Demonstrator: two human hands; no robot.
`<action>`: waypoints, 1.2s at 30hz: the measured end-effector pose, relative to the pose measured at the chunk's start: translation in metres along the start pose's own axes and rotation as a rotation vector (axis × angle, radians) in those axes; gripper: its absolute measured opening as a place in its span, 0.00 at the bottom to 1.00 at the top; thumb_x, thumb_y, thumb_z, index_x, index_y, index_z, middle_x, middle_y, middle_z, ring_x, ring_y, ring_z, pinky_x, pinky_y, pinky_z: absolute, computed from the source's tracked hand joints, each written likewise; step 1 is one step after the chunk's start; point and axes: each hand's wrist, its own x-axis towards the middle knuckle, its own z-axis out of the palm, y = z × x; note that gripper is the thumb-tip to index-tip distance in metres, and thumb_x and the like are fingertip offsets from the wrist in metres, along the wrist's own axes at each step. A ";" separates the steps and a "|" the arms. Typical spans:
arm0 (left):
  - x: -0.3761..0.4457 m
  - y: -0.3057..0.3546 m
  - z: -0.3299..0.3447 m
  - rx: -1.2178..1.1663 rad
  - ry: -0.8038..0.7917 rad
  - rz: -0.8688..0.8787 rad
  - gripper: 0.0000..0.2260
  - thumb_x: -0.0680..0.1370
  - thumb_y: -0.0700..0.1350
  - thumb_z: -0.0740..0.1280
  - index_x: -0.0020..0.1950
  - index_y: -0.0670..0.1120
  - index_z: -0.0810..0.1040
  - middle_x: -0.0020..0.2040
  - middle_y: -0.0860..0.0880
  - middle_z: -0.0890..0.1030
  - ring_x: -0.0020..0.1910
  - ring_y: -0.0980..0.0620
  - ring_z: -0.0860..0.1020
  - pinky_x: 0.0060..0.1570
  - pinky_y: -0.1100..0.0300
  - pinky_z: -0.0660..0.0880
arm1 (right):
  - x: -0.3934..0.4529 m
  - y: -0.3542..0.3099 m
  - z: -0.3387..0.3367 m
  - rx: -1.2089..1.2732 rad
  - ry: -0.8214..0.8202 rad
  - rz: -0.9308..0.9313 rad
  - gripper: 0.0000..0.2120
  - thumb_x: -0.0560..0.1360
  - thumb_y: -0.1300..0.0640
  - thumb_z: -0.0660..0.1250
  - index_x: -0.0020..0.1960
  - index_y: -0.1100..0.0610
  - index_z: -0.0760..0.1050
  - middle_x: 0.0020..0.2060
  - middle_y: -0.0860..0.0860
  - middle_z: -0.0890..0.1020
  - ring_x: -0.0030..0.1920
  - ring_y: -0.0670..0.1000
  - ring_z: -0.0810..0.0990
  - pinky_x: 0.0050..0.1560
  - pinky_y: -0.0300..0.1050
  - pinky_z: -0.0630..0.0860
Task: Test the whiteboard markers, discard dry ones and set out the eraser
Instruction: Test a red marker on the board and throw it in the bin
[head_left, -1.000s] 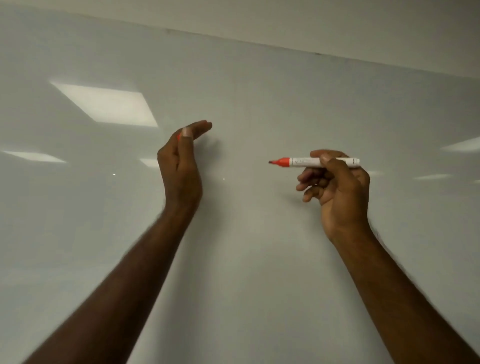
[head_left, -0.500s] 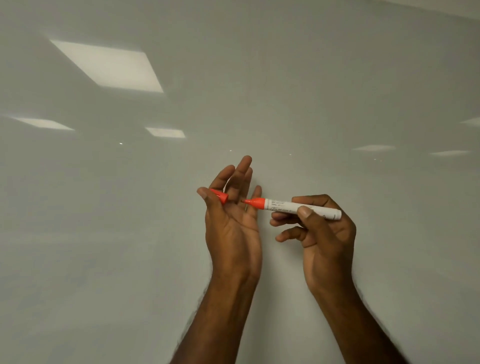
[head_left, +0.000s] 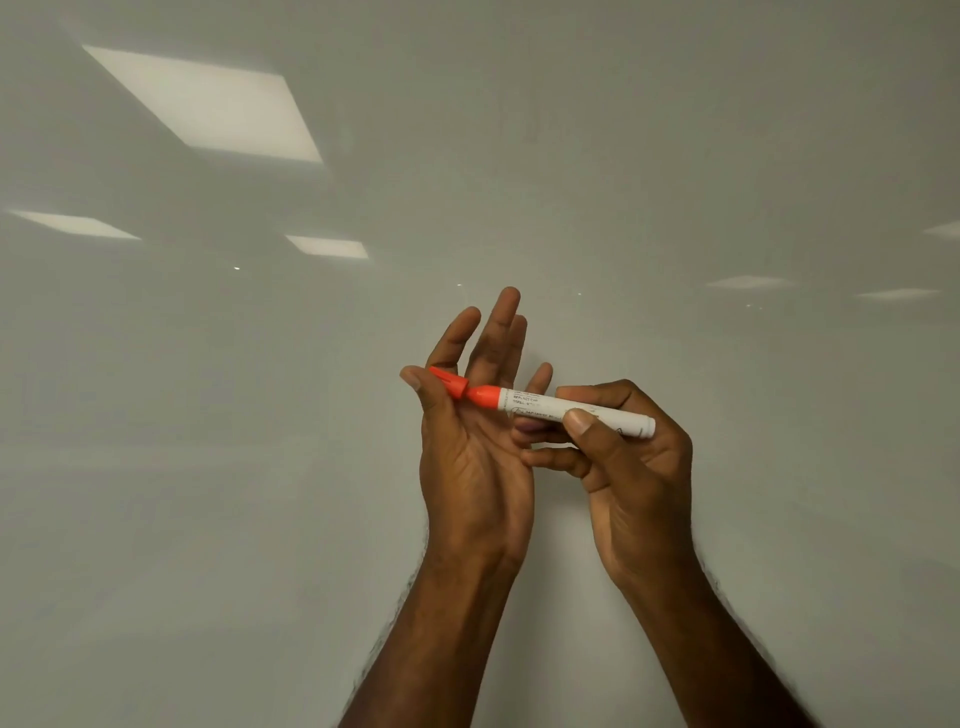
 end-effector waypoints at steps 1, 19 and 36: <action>0.000 0.000 -0.001 0.001 -0.008 0.003 0.25 0.82 0.61 0.45 0.65 0.51 0.74 0.70 0.46 0.77 0.71 0.45 0.74 0.72 0.35 0.65 | 0.000 0.000 -0.001 -0.012 -0.012 0.003 0.06 0.72 0.52 0.70 0.47 0.47 0.84 0.46 0.55 0.87 0.46 0.61 0.87 0.42 0.49 0.84; -0.022 0.000 -0.002 0.131 -0.130 0.069 0.22 0.82 0.56 0.50 0.51 0.44 0.78 0.70 0.41 0.77 0.69 0.37 0.75 0.69 0.34 0.68 | -0.011 -0.017 -0.002 0.018 0.014 0.375 0.14 0.71 0.50 0.66 0.49 0.58 0.82 0.43 0.60 0.87 0.42 0.57 0.88 0.38 0.42 0.83; -0.063 -0.057 -0.008 0.528 -0.203 0.109 0.12 0.74 0.38 0.74 0.58 0.41 0.82 0.56 0.47 0.86 0.60 0.44 0.82 0.63 0.42 0.76 | -0.040 -0.061 -0.072 -0.304 0.310 0.304 0.15 0.73 0.46 0.65 0.46 0.59 0.75 0.33 0.58 0.84 0.30 0.54 0.84 0.29 0.39 0.80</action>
